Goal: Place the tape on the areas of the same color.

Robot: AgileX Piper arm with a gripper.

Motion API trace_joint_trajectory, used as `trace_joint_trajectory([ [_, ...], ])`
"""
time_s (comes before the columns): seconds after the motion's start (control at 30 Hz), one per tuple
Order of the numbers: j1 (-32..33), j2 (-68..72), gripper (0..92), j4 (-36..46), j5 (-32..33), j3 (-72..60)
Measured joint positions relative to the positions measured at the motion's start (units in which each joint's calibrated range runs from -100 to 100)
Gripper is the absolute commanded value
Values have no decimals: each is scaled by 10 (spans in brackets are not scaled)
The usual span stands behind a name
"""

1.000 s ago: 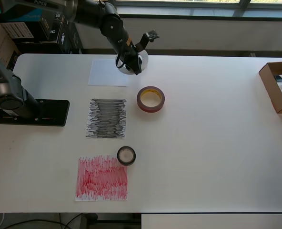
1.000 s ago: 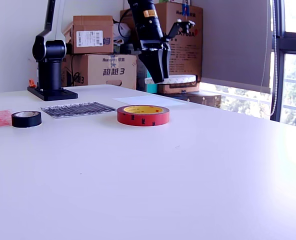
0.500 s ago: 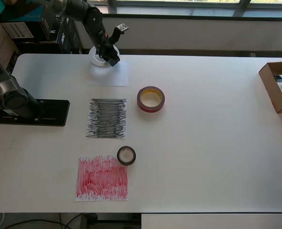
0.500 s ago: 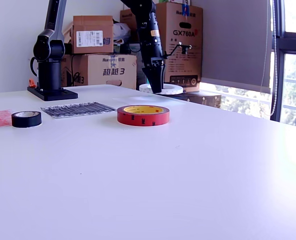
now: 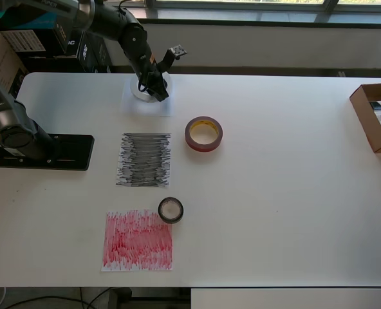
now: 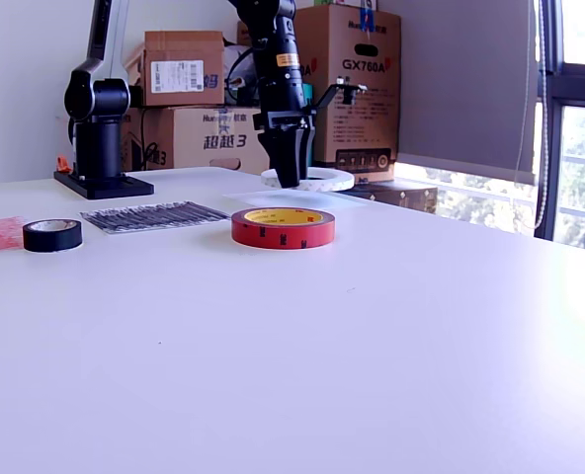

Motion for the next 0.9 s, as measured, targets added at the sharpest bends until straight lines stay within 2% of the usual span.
trace_joint_trajectory([
  [0.27, -35, 0, 0, -2, 0, 24],
  [0.9, -2, 0, 0, -2, 0, 24],
])
